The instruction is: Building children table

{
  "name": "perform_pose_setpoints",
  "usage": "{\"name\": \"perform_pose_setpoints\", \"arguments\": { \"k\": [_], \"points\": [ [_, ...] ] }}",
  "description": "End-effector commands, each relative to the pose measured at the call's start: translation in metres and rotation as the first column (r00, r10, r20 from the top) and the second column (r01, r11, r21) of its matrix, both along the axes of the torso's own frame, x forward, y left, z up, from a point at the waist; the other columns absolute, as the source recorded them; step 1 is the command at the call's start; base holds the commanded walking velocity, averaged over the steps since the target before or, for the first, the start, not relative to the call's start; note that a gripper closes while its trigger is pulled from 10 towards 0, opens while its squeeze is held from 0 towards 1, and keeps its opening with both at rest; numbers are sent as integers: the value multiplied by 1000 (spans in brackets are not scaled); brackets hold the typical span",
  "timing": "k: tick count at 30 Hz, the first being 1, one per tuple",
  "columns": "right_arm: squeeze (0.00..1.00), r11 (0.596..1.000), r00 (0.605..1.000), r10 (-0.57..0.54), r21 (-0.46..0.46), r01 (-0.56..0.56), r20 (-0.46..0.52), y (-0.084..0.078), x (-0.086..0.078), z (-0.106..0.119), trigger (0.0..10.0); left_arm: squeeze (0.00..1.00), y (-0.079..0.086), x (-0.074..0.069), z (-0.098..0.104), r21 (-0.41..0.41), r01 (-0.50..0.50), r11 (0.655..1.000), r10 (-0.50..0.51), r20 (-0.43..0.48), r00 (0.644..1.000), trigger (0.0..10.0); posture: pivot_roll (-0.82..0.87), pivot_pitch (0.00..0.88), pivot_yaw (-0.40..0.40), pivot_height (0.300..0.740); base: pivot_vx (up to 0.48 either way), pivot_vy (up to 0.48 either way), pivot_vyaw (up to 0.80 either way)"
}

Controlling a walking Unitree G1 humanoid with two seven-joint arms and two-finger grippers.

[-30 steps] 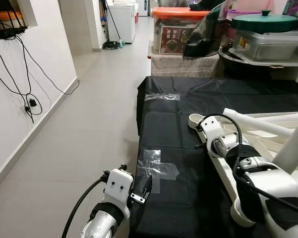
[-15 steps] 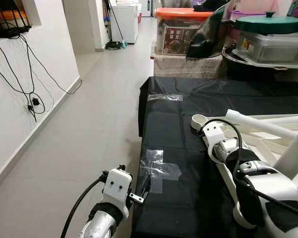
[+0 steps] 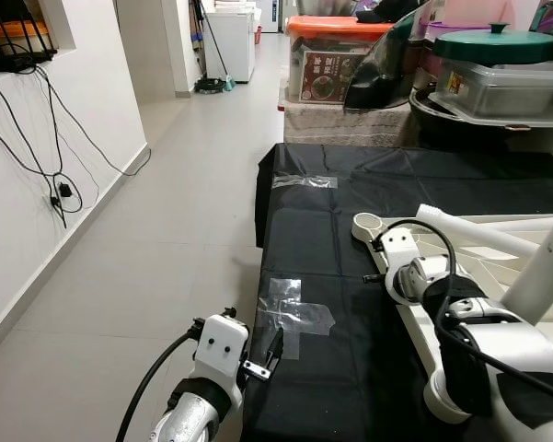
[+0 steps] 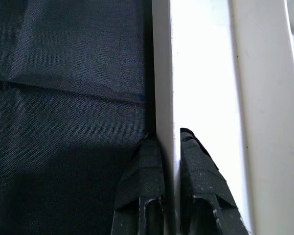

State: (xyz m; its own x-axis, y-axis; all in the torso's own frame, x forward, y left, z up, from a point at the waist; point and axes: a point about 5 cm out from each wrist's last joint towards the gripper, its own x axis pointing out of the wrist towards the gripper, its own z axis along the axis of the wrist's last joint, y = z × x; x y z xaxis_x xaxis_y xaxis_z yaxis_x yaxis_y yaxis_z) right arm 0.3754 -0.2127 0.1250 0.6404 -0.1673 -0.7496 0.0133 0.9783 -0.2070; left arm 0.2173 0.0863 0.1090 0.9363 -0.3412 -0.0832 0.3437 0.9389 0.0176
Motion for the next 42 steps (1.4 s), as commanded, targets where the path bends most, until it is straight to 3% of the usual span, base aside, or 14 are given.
{"name": "perform_pose_setpoints", "arguments": {
  "k": [1, 5, 7, 10, 14, 17, 20, 22, 30, 31, 32, 34, 38, 42],
  "points": [
    [0, 1000, 998, 14, -6, -15, -59, 7, -6, -12, 0, 0, 0, -1, 2, -4, -9, 1000, 9, -2, 1000, 10000, 60, 0, -86, 740, 0, 0, 0],
    [0, 993, 990, 117, -14, -118, -77, 13, -4, -11, 0, 0, 1, 0, 2, -4, -11, 1000, 11, -2, 1000, 10000, 55, 0, -80, 740, 0, 0, 0],
    [0, 971, 966, 235, -21, -239, -112, 20, -5, -15, 0, 0, 1, 1, 1, -2, -10, 1000, 10, -3, 1000, 10000, 58, 0, -76, 740, 0, 0, 0],
    [0, 971, 966, 235, -21, -239, -112, 20, -5, -15, 0, 0, 1, 1, 1, -2, -10, 1000, 10, -3, 1000, 10000, 58, 0, -76, 740, 0, 0, 0],
    [0, 942, 935, 331, -17, -336, -129, 23, -7, -20, 0, 0, 2, 2, 1, 0, -10, 1000, 10, -3, 1000, 10000, 58, 0, -75, 740, 0, 0, 0],
    [0, 887, 871, 459, 27, -462, -175, 27, -12, -27, 0, 0, 3, 3, 1, 4, -9, 1000, 9, -1, 1000, 10000, 57, 0, -73, 740, 0, 0, 0],
    [0, 862, 843, 506, 65, -503, -183, 29, -14, -29, 0, 0, 3, 3, 1, 6, -8, 1000, 8, -1, 1000, 10000, 57, 0, -72, 740, 0, 0, 0],
    [0, 808, 786, 588, 95, -581, -191, 32, -15, -30, 0, 0, 3, 3, 1, 7, -8, 1000, 8, 0, 1000, 10000, 57, 0, -71, 740, 0, 0, 0],
    [0, 711, 680, 699, 113, -694, -222, 30, -18, -31, 0, 0, 3, 3, 1, 8, -9, 1000, 9, 0, 1000, 10000, 59, 0, -73, 740, 0, 0, 0],
    [0, 653, 614, 744, 92, -752, -263, 25, -21, -32, 0, 0, 3, 3, 1, 8, -9, 1000, 9, 0, 1000, 10000, 57, 0, -72, 740, 0, 0, 0],
    [0, 653, 614, 744, 92, -752, -263, 25, -21, -32, 0, 0, 3, 3, 1, 8, -9, 1000, 9, 0, 1000, 10000, 57, 0, -72, 740, 0, 0, 0],
    [0, 605, 554, 775, 105, -789, -302, 18, -25, -35, 0, 0, 3, 3, 1, 8, -8, 1000, 8, 0, 1000, 10000, 57, 0, -74, 740, 0, 0, 0],
    [0, 595, 539, 783, 118, -795, -312, 16, -27, -36, 0, 0, 3, 3, 1, 8, -8, 1000, 8, 0, 1000, 10000, 57, 0, -74, 740, 0, 0, 0],
    [0, 555, 489, 808, 146, -819, -329, 10, -32, -38, 0, 0, 2, 2, 0, 8, -8, 1000, 8, 0, 1000, 10000, 60, 0, -73, 740, 0, 0, 0]
  ]
}}
